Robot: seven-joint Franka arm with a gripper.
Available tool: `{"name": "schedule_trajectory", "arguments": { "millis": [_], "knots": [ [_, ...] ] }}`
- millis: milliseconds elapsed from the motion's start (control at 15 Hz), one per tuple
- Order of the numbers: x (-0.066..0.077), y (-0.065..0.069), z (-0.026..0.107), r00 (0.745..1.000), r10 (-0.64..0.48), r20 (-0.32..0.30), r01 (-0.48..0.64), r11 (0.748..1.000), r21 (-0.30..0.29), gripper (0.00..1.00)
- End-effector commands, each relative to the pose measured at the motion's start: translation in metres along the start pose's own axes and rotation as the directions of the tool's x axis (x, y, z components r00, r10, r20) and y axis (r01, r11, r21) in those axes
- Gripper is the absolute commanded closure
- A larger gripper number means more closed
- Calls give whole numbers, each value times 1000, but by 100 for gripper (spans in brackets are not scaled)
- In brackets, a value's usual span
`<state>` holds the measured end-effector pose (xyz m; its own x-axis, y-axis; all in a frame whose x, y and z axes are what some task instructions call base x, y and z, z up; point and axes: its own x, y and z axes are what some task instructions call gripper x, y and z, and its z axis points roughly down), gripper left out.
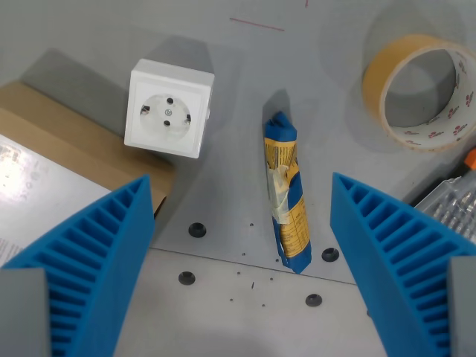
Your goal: Pick up the blue bag
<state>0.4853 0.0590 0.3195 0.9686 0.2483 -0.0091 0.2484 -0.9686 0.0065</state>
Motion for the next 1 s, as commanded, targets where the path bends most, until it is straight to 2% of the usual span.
{"name": "schedule_trajectory", "arguments": {
  "millis": [67,600,1000],
  "knots": [
    [0,0,-2,1000,-1,-4,1,1000,-1,0],
    [-1,1,1,1000,-13,-6,13,1000,-2,0],
    [-7,4,12,999,-43,-31,43,999,-8,0]
  ]
}}
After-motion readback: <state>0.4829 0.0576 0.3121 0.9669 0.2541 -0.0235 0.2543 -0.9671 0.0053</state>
